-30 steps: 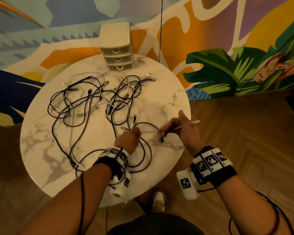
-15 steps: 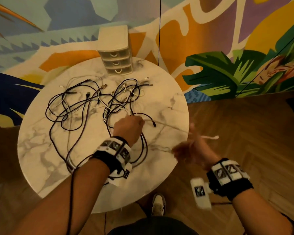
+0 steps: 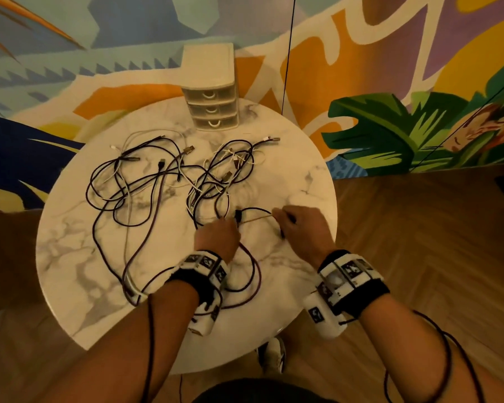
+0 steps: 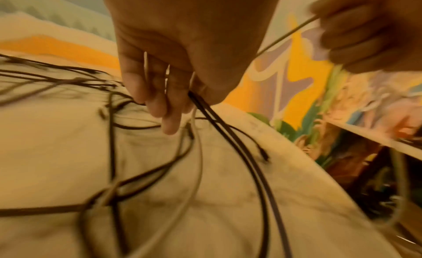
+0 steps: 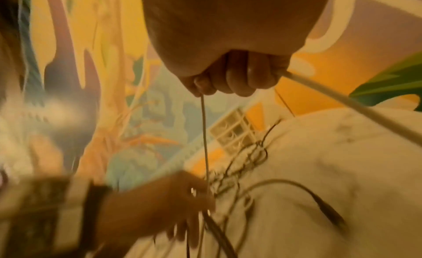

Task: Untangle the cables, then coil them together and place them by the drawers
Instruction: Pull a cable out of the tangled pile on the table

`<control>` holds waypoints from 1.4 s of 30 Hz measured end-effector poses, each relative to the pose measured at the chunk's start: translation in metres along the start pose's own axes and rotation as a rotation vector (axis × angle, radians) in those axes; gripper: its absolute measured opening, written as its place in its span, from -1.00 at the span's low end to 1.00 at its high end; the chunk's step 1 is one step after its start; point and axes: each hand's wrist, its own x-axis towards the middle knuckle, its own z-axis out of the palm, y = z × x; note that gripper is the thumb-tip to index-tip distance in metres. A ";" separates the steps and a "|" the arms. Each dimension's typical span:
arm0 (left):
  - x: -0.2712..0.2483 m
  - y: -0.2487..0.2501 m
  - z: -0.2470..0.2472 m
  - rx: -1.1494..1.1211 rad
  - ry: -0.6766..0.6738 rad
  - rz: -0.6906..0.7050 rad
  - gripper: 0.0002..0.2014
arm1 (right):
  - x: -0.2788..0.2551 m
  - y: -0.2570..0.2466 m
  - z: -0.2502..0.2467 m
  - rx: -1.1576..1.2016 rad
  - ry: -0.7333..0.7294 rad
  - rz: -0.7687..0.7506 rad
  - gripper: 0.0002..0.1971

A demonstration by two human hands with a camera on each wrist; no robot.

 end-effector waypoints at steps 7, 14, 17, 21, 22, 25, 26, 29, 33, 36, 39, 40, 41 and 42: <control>0.029 -0.046 -0.002 0.053 -0.007 0.013 -0.69 | 0.012 -0.009 -0.053 0.258 0.450 0.036 -0.59; 0.024 -0.057 0.013 -0.100 -0.090 0.031 -0.63 | 0.016 0.006 -0.079 0.532 0.807 0.262 -0.67; 0.014 -0.072 0.023 -0.119 -0.135 0.004 -0.67 | 0.024 0.033 -0.080 0.564 0.840 0.401 -0.62; 0.006 -0.061 0.008 -0.110 -0.067 -0.034 -0.68 | 0.019 0.067 -0.037 0.172 0.349 0.552 -0.92; 0.004 -0.056 0.003 -0.121 -0.043 -0.044 -0.65 | 0.014 0.069 -0.027 0.016 0.245 0.525 -0.80; -0.005 -0.037 -0.006 -0.122 0.004 -0.080 -0.62 | 0.004 0.046 0.001 -0.145 0.093 0.156 -0.42; -0.009 -0.030 -0.008 -0.116 0.018 -0.086 -0.63 | 0.002 0.030 0.012 -0.156 0.002 0.012 -0.40; -0.021 -0.008 -0.008 -0.093 0.036 -0.066 -0.70 | 0.004 -0.007 0.053 -0.148 -0.392 -0.099 -0.53; -0.029 -0.010 0.005 -0.080 -0.004 -0.092 -0.73 | 0.013 -0.019 0.061 -0.127 -0.411 -0.033 -0.63; -0.021 -0.025 0.019 -0.053 0.062 -0.068 -0.63 | 0.022 -0.021 0.029 -0.110 -0.175 -0.174 -0.56; -0.009 -0.036 0.024 -0.160 0.043 -0.093 -0.44 | 0.041 -0.019 -0.023 0.122 0.106 -0.054 -0.56; -0.007 -0.039 0.026 -0.184 -0.011 -0.121 -0.42 | 0.046 -0.014 -0.041 0.195 0.206 0.027 -0.58; -0.008 -0.041 0.029 -0.186 -0.071 -0.148 -0.41 | 0.050 -0.006 -0.055 0.259 0.292 0.087 -0.62; -0.010 -0.043 0.032 -0.167 -0.130 -0.171 -0.41 | 0.051 0.001 -0.065 0.303 0.344 0.120 -0.65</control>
